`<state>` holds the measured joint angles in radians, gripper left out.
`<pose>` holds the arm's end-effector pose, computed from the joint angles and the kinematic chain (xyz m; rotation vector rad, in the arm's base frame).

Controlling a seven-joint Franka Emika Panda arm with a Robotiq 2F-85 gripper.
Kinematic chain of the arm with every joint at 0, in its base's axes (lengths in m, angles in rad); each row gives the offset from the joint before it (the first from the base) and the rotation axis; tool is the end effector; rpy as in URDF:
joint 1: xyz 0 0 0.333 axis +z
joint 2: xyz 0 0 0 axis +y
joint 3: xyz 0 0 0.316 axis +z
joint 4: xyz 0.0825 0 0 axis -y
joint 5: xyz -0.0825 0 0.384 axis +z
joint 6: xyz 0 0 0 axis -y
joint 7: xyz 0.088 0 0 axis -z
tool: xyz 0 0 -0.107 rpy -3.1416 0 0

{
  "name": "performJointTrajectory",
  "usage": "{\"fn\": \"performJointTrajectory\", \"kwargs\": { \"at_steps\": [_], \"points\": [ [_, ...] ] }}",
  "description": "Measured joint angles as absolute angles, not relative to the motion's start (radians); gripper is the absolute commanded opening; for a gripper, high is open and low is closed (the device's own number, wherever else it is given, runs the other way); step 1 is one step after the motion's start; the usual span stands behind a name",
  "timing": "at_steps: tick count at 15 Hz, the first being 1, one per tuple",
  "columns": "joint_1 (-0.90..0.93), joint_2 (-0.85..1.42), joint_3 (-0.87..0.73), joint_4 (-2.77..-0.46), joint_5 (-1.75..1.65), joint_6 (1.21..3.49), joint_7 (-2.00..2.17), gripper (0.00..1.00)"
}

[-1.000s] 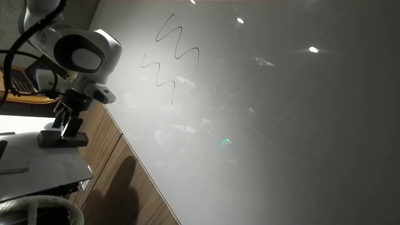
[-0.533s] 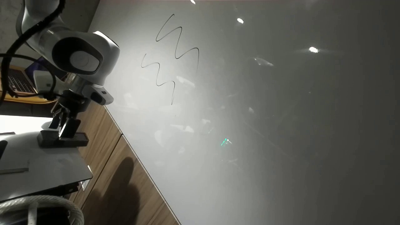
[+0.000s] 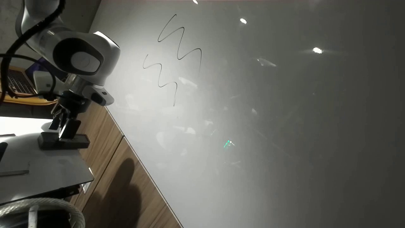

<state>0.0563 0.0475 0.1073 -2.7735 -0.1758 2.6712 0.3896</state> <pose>0.3615 0.0657 0.1873 3.0333 -0.0956 -0.1913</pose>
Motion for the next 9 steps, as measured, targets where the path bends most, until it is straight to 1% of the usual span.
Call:
{"fn": "performJointTrajectory", "kwargs": {
  "at_steps": [1, 2, 3, 5, 6, 8, 9],
  "points": [
    [0.056, 0.047, 0.107, -2.773, -0.176, 2.671, 0.392, 0.76],
    [0.056, 0.047, 0.107, -2.772, -0.176, 2.671, 0.392, 0.68],
    [0.056, 0.047, 0.106, -2.772, -0.176, 2.671, 0.394, 0.68],
    [0.056, 0.047, 0.104, -2.771, -0.176, 2.671, 0.395, 0.53],
    [0.056, 0.047, 0.102, -2.771, -0.176, 2.671, 0.395, 0.44],
    [0.056, 0.048, 0.097, -2.771, -0.176, 2.671, 0.395, 0.31],
    [0.056, 0.047, 0.095, -2.771, -0.176, 2.671, 0.395, 0.29]
  ]
}}
